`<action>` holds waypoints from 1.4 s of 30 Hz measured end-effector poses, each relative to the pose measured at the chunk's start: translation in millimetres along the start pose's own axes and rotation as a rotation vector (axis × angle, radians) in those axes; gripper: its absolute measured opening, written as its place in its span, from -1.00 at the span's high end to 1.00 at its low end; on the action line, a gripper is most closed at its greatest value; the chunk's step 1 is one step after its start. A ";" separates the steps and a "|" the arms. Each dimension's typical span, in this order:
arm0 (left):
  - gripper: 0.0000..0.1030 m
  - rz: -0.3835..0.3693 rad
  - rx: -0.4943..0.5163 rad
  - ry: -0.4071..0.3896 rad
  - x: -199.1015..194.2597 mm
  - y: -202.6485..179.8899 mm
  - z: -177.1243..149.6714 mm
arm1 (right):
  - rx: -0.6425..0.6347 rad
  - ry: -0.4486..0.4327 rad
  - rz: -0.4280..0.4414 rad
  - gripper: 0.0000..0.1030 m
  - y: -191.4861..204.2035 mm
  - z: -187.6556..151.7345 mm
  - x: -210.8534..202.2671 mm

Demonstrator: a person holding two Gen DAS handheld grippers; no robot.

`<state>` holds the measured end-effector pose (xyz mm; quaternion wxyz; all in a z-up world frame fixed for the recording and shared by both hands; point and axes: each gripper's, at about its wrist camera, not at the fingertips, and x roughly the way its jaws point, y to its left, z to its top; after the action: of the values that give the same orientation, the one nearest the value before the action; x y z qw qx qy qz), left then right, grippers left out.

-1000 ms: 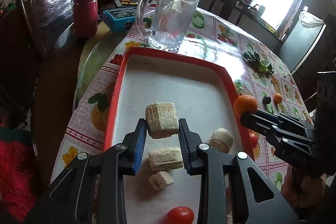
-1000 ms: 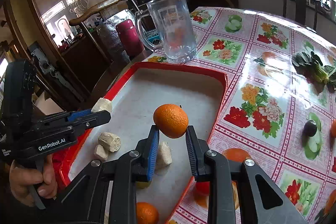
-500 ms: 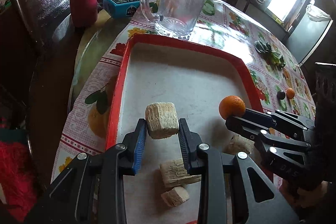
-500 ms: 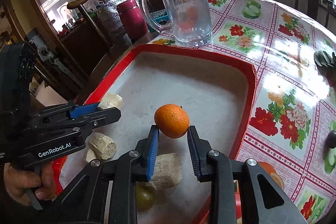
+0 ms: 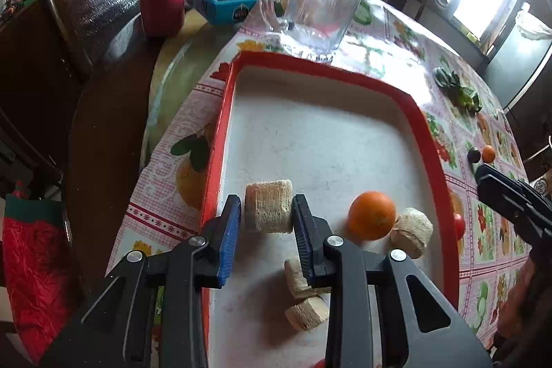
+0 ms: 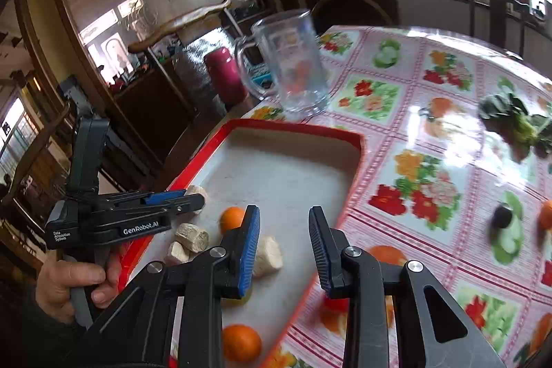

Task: Organize fruits
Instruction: 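Carry the bread cube and orange into the tray and open both tools, then grasp the red tomato with the left tool while the right tool grasps the dark plum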

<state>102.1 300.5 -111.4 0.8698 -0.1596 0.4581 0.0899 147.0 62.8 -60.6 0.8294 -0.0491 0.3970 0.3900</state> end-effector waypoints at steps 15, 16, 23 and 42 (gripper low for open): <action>0.20 -0.130 0.201 -0.084 -39.0 -103.1 -4.6 | 0.152 -0.035 -0.115 0.38 -87.8 -45.2 -70.6; 0.20 -0.137 0.231 -0.077 -36.7 -113.0 -6.1 | 0.161 -0.038 -0.120 0.38 -92.9 -47.8 -74.1; 0.20 -0.171 0.425 -0.039 -26.4 -173.1 -21.0 | 0.213 -0.049 -0.155 0.38 -123.9 -61.0 -92.7; 0.20 -0.111 0.781 0.081 10.9 -222.7 -37.4 | 0.284 -0.020 -0.165 0.38 -161.6 -63.8 -73.2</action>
<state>146.9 79.4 -96.7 0.8499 0.1554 0.4823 -0.1448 190.4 -118.3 -89.9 0.8611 0.0401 0.4345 0.2612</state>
